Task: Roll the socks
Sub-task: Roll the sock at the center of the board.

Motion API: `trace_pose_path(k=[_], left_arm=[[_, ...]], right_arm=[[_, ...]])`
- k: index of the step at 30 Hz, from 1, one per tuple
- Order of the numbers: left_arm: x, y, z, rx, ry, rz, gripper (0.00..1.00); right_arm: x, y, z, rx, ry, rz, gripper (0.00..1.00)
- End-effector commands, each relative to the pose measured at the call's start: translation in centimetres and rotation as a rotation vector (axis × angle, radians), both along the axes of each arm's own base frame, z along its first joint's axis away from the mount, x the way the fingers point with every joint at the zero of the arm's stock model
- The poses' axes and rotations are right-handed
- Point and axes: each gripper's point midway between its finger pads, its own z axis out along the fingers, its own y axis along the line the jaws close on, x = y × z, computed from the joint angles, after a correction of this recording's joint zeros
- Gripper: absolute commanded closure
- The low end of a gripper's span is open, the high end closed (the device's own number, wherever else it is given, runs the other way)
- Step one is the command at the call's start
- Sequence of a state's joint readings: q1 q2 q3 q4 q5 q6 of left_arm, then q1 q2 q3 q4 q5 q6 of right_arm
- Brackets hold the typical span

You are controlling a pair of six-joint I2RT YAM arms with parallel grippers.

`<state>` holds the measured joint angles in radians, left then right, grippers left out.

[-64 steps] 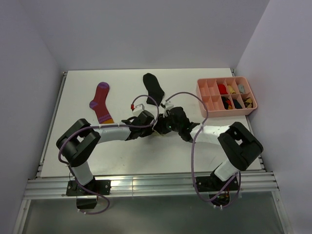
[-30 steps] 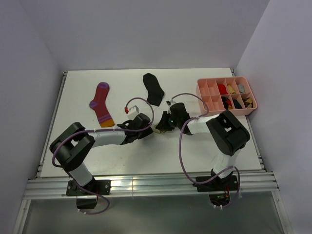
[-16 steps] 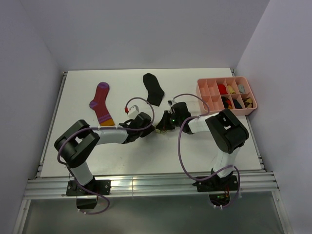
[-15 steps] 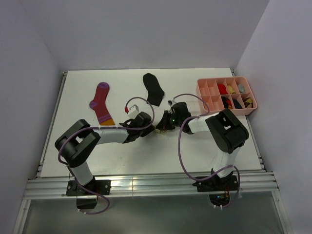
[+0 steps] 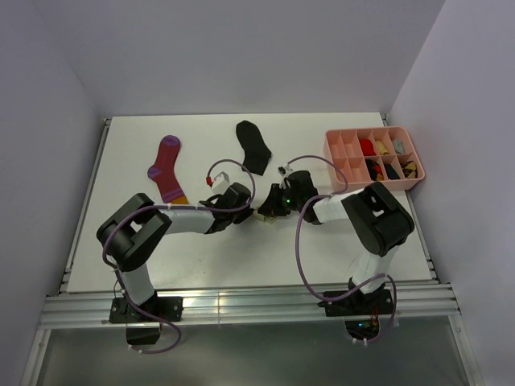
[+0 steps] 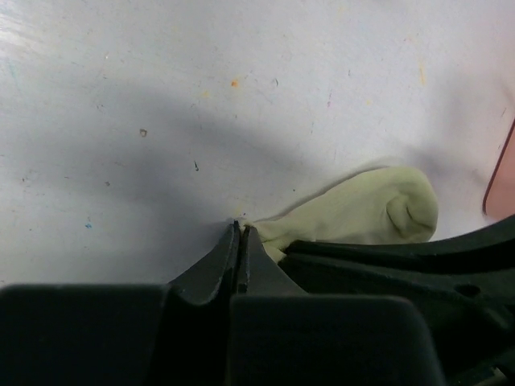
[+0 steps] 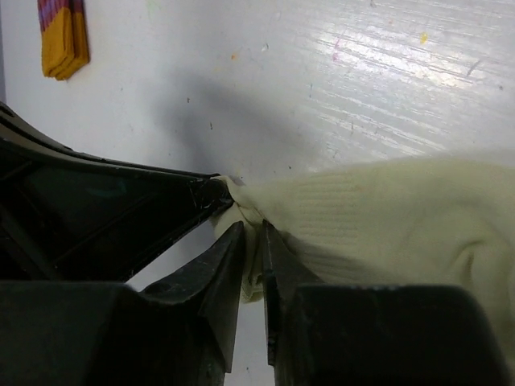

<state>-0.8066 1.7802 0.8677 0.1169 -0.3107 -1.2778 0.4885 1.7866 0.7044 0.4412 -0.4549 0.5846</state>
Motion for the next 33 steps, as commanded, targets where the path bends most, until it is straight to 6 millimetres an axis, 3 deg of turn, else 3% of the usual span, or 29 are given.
trace_pose_path(k=[1,4,6,10,12,23,33], left_arm=[[0.1,0.3,-0.1,0.039,-0.001,0.0,1.0],[0.2,0.7,0.3,0.082,-0.012,-0.01,1.0],[0.1,0.8,0.4,0.106,-0.007,-0.018,1.0],[0.0,0.9,1.0,0.157,-0.008,-0.054,1.0],[-0.1,0.9,1.3,0.158,-0.009,-0.06,0.99],[-1.0,2.0,1.9,0.176,-0.008,-0.059,1.0],[-1.1,2.5,2.3,0.184,-0.015,-0.055,1.0]], right_arm=[[-0.7,-1.5,0.1,-0.109,-0.075,0.008,0.74],[-0.7,-1.7,1.2,-0.154,-0.155,0.013,0.67],[-1.0,-0.6,3.3,-0.142,-0.265,0.062,0.62],[-1.7,-0.3,4.4,-0.231,-0.428,0.102,0.62],[-2.6,1.0,5.1,-0.248,-0.499,0.147,0.62],[-3.2,3.1,4.8,-0.287,-0.659,0.217,0.61],[-3.2,5.0,3.5,-0.329,-0.672,0.273,0.61]])
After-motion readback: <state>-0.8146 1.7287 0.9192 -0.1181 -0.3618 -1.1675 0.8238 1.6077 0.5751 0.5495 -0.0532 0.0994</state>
